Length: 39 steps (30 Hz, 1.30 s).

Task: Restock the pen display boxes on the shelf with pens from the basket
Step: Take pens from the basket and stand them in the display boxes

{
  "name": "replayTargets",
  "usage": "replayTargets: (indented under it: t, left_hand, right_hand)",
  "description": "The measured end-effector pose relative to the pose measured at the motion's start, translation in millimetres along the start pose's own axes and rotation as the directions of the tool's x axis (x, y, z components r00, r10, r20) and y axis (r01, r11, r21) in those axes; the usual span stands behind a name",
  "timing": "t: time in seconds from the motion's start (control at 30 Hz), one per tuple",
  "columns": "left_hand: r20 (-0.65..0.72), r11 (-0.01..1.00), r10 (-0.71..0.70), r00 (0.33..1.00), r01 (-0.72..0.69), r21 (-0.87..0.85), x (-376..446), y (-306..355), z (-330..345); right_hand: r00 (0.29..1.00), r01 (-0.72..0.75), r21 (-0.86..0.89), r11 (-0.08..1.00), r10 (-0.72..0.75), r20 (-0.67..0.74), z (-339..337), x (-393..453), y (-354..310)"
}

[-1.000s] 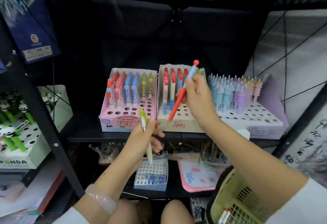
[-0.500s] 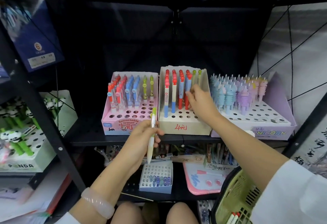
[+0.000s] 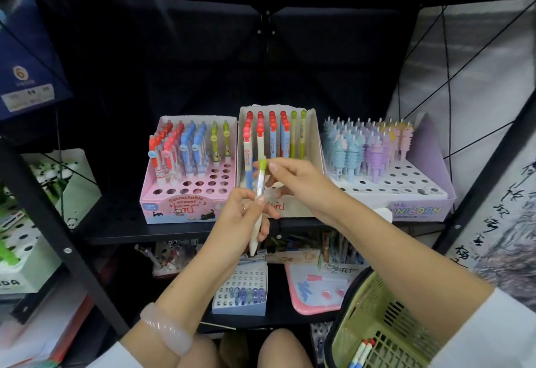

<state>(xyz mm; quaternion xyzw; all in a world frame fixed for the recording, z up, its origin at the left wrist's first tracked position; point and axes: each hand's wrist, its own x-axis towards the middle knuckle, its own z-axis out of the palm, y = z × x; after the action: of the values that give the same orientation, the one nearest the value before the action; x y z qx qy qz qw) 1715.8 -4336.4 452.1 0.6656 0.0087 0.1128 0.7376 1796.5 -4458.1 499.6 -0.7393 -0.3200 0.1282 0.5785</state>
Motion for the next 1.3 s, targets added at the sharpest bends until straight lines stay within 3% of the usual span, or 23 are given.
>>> replayTargets:
  t: [0.23, 0.33, 0.47, 0.53, 0.6, 0.7, 0.83, 1.1, 1.3]
  left_hand:
    - [-0.03, 0.991, -0.016, 0.999, 0.012, -0.133, -6.0, 2.6, -16.4]
    - [-0.096, 0.998, 0.031, 0.995, -0.036, -0.054, -7.1, 3.9, -34.4]
    - [-0.197, 0.973, 0.202, 0.959, -0.173, 0.154, -5.4, 9.9, -68.2]
    - [-0.214, 0.954, 0.27, 0.939, -0.231, 0.19, -3.7, 18.2, -86.6]
    - [-0.221, 0.931, 0.325, 0.919, -0.271, 0.244, 0.5, 26.6, -103.2]
    - [-0.171, 0.869, 0.362, 0.917, -0.265, 0.417, 9.8, 33.5, -120.5]
    - [-0.088, 0.802, 0.299, 0.95, -0.2, 0.563, 19.6, 29.0, -131.6]
    - [-0.077, 0.829, 0.26, 0.963, -0.182, 0.528, 22.3, 14.2, -132.0]
    - [-0.055, 0.824, 0.246, 0.968, -0.178, 0.538, 18.5, 13.6, -128.2]
  right_hand:
    - [0.995, 0.032, 0.211, 0.977, -0.051, 0.085, 12.9, 5.2, -3.7]
    - [0.991, 0.114, 0.083, 0.99, -0.119, 0.053, 25.7, 13.3, -16.1]
    - [0.957, 0.248, -0.025, 0.968, -0.249, -0.147, 30.4, 37.6, -49.7]
    - [0.933, 0.264, -0.068, 0.962, -0.273, -0.235, 27.9, 55.7, -65.5]
    - [0.92, 0.226, -0.223, 0.948, -0.283, -0.271, 26.2, 74.8, -75.1]
    - [0.939, 0.13, -0.46, 0.878, -0.259, -0.228, 23.6, 100.4, -78.2]
    - [0.981, 0.014, -0.681, 0.732, -0.143, -0.134, 24.2, 126.0, -71.0]
    - [0.996, -0.038, -0.763, 0.645, 0.087, 0.023, 27.2, 141.9, -71.8]
    - [1.0, -0.007, -0.844, 0.537, 0.001, -0.007, 28.6, 142.5, -76.1]
